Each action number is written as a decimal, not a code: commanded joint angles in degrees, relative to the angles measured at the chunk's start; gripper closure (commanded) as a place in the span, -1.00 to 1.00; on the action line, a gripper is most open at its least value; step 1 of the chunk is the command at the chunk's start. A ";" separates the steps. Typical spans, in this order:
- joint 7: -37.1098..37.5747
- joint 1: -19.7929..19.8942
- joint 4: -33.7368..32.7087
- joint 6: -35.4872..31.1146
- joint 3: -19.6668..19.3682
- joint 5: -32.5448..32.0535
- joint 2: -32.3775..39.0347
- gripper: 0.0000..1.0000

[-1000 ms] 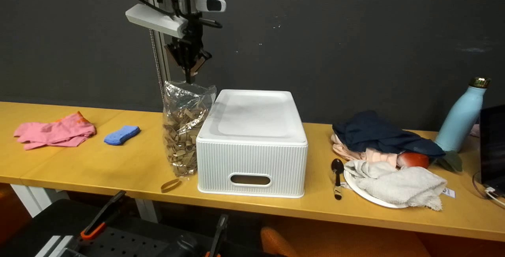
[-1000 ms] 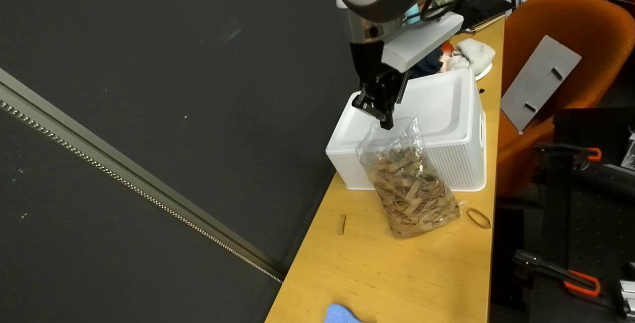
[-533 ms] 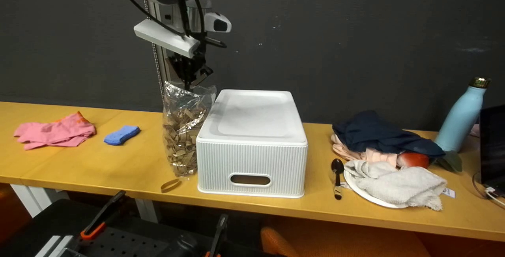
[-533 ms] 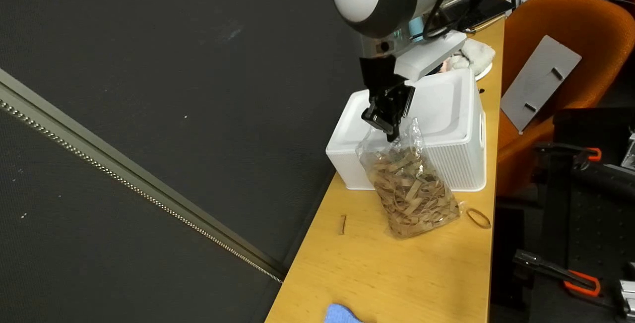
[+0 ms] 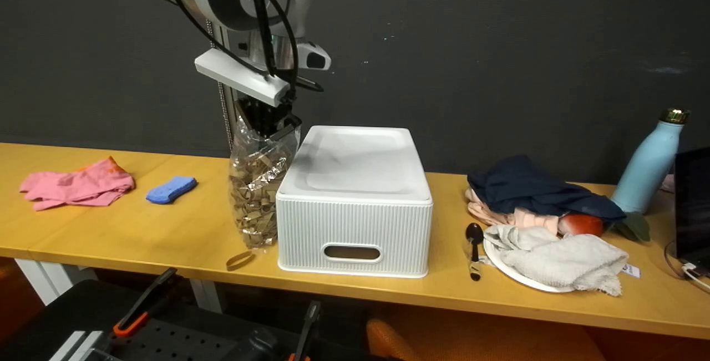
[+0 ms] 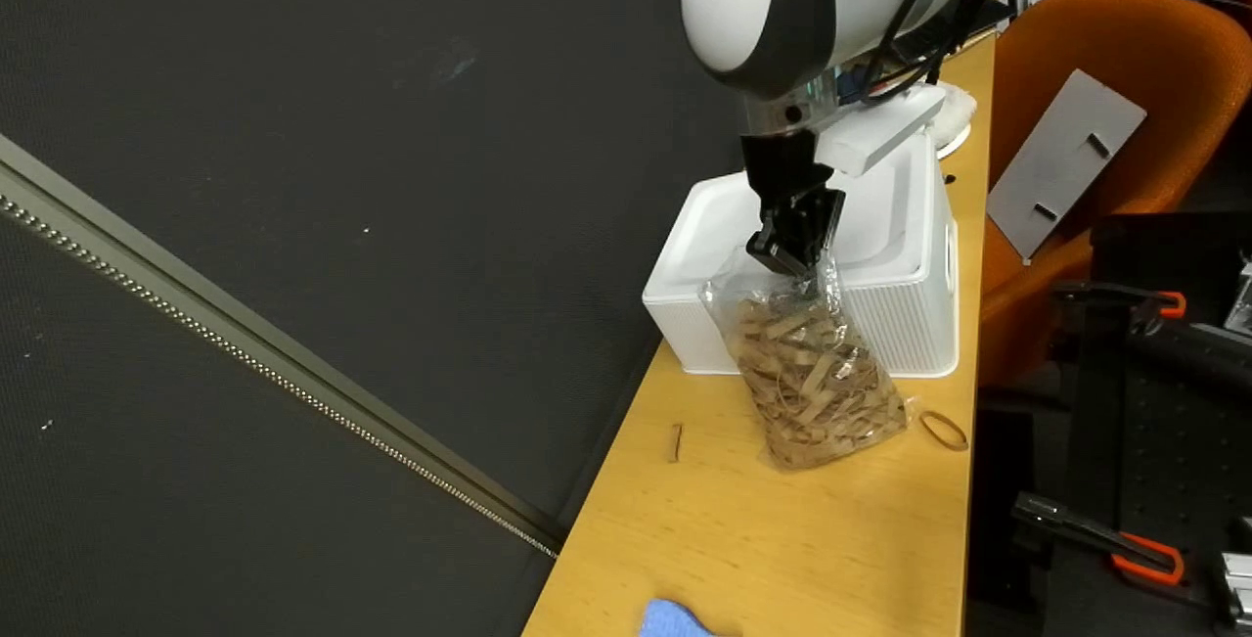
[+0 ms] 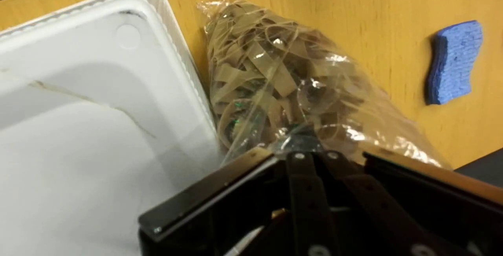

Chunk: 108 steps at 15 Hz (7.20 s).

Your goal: Remove the rubber bands from the plastic bag and then put them on the white basket

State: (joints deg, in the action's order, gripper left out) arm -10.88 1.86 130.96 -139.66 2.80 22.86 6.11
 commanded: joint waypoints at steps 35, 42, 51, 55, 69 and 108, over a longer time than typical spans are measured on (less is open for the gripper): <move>-5.12 2.58 -17.62 24.13 -2.50 -2.70 6.35 -1.00; -4.91 2.16 -20.76 23.46 -2.37 -3.49 8.92 0.15; -5.07 1.74 -23.87 22.70 -1.21 -4.98 14.17 1.00; -5.01 0.97 -23.13 23.24 -0.08 -5.09 14.13 1.00; -3.49 0.01 -20.75 22.40 0.05 -8.74 15.21 0.32; 4.76 -0.83 -20.83 25.68 -0.97 -12.78 15.14 0.99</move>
State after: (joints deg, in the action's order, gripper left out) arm -8.93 1.75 111.19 -116.40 2.40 12.24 22.85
